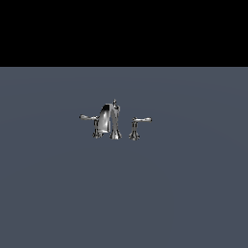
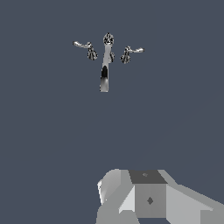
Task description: Turn on the faucet by rotating a designated handle.
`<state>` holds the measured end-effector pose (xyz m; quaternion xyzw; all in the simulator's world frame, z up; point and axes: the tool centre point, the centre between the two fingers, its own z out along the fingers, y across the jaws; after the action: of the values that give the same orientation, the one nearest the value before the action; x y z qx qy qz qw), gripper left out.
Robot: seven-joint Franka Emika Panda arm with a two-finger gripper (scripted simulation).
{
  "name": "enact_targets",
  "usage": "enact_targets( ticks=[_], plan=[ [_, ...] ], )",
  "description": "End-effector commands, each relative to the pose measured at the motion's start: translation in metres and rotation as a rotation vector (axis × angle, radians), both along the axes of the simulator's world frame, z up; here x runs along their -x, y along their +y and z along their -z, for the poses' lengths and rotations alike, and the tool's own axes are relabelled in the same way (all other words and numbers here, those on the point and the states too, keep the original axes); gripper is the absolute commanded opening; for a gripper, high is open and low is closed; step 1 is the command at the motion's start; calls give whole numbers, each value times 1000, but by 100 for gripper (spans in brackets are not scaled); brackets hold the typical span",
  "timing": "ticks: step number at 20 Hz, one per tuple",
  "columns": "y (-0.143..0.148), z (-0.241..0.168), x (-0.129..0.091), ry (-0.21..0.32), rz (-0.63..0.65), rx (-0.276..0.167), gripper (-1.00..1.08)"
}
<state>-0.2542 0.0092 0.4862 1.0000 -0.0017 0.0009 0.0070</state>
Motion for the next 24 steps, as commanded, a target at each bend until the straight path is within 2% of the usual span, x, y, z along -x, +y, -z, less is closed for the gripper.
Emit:
enact_targets(
  ticks=[1, 7, 13, 24],
  plan=[
    [0, 0, 0, 0, 0, 0, -100],
    [3, 5, -4, 0, 22, 0, -100],
    [10, 21, -18, 0, 88, -1, -100],
    [30, 78, -70, -1, 320, -5, -100]
  ],
)
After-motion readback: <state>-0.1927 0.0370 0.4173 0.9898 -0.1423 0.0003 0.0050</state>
